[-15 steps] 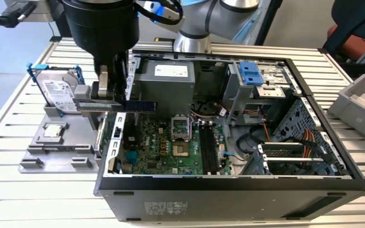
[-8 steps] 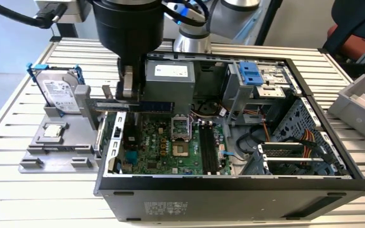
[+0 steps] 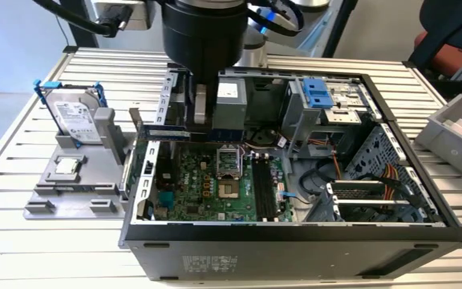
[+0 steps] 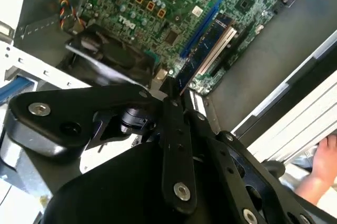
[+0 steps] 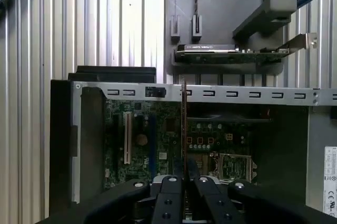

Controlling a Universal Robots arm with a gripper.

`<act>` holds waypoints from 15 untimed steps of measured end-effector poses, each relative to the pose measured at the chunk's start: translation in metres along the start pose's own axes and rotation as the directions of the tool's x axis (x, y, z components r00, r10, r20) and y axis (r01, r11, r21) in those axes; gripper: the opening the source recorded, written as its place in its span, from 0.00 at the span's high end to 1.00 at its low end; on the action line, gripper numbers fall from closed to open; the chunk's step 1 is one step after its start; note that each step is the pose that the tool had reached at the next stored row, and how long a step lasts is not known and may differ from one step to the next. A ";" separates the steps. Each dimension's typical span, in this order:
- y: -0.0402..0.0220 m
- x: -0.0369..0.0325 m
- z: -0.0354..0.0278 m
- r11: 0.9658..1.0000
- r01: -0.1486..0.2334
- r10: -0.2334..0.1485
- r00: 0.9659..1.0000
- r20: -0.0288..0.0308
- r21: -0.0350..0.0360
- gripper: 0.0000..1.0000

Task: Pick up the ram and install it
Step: 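Pick up the ram and move it above insertion slot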

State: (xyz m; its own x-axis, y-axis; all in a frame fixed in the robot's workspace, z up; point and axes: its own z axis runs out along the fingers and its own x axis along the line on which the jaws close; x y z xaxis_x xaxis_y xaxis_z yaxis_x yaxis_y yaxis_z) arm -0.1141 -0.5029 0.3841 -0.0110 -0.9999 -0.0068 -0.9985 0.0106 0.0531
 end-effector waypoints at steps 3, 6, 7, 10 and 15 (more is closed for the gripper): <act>-0.0134 -0.0001 -0.0007 1.000 0.000 0.000 1.000 0.000 -0.004 1.00; -0.0263 -0.0002 -0.0014 1.000 0.000 0.000 1.000 0.000 -0.007 1.00; -0.0371 -0.0003 -0.0020 1.000 0.000 0.000 1.000 0.000 -0.009 1.00; -0.0500 -0.0004 -0.0026 1.000 0.000 0.000 1.000 0.000 -0.013 1.00; -0.0714 -0.0006 -0.0038 1.000 0.000 0.000 1.000 0.000 -0.016 1.00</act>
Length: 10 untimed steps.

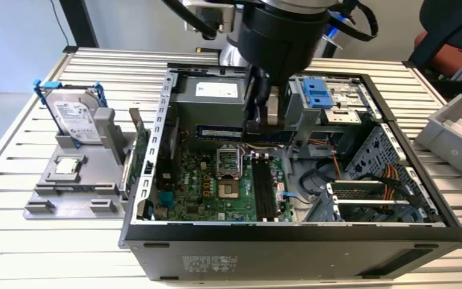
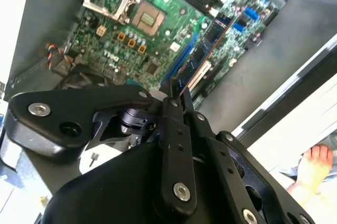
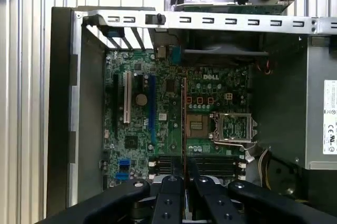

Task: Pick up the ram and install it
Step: 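Pick up the ram and move it above insertion slot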

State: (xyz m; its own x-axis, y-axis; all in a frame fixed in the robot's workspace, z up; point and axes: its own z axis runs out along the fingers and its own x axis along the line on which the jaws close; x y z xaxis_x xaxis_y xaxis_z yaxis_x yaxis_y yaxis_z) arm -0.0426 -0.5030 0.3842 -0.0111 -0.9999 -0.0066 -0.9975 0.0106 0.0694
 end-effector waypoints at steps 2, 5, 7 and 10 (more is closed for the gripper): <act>-0.0091 0.0001 -0.0006 1.000 0.000 0.000 1.000 0.000 -0.002 1.00; -0.0221 0.0000 -0.0015 1.000 0.000 0.000 1.000 0.000 -0.005 1.00; -0.0313 -0.0001 -0.0022 1.000 0.000 0.000 1.000 0.000 -0.006 1.00; -0.0449 -0.0003 -0.0030 1.000 0.001 -0.001 1.000 0.000 -0.007 1.00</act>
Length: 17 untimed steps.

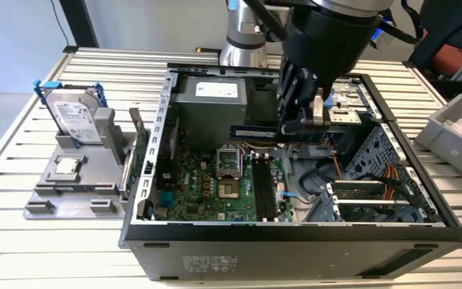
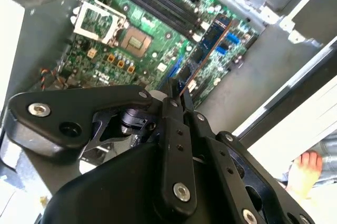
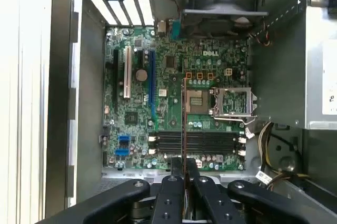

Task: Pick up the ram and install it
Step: 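Pick up the ram and move it above insertion slot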

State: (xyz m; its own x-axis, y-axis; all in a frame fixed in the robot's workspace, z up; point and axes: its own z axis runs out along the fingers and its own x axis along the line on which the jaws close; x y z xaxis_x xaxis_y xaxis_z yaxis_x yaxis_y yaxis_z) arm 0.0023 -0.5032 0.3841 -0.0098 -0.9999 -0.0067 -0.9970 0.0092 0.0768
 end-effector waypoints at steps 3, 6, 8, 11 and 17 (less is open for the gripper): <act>-0.0132 -0.0001 -0.0011 1.000 0.004 -0.004 1.000 0.000 0.000 1.00; -0.0207 -0.0002 -0.0017 1.000 0.007 -0.007 1.000 -0.001 0.000 1.00; -0.0208 -0.0002 -0.0017 1.000 0.007 -0.007 1.000 -0.001 0.000 1.00; -0.0208 -0.0002 -0.0014 1.000 0.007 -0.007 1.000 -0.001 0.020 1.00; -0.0206 -0.0082 0.0053 0.998 0.001 -0.001 1.000 -0.001 0.059 1.00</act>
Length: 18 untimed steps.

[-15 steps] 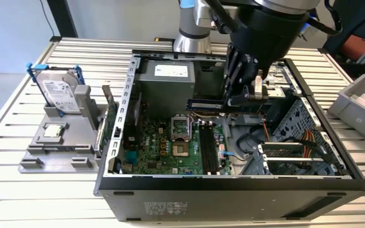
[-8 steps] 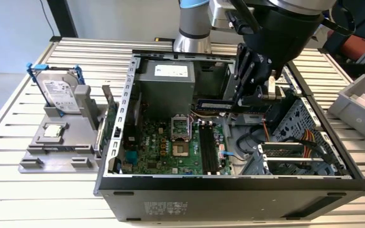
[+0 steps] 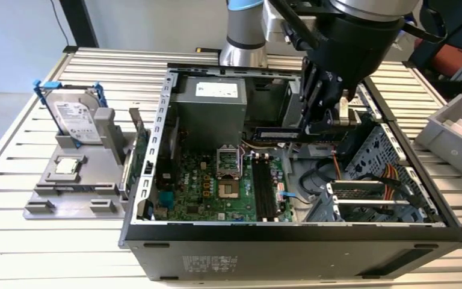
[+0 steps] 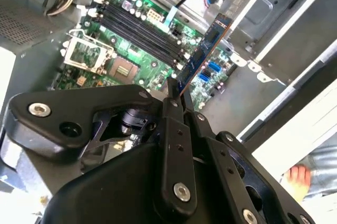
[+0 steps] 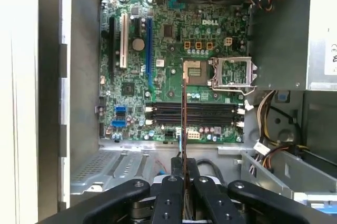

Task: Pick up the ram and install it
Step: 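Pick up the ram and move it above insertion slot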

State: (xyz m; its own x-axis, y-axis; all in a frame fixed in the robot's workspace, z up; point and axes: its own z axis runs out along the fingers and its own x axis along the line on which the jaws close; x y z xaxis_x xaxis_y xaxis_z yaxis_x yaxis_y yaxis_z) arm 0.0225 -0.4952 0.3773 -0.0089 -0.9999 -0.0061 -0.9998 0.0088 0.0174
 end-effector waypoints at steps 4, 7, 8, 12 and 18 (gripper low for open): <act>0.0000 -0.0100 0.0037 1.000 -0.005 0.005 1.000 0.000 0.000 1.00; 0.0001 -0.0229 0.0045 1.000 -0.005 0.005 1.000 0.000 0.000 1.00; 0.0002 -0.0263 0.0044 1.000 -0.005 0.005 1.000 0.000 0.001 1.00; 0.0002 -0.0347 0.0045 1.000 -0.005 0.005 1.000 0.001 0.007 1.00; 0.0002 -0.0370 0.0042 1.000 -0.009 0.009 1.000 0.009 0.007 1.00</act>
State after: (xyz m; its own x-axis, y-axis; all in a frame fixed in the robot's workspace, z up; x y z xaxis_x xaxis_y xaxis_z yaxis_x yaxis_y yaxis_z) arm 0.0226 -0.4581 0.3732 -0.0184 -0.9997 -0.0154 -0.9998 0.0183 0.0104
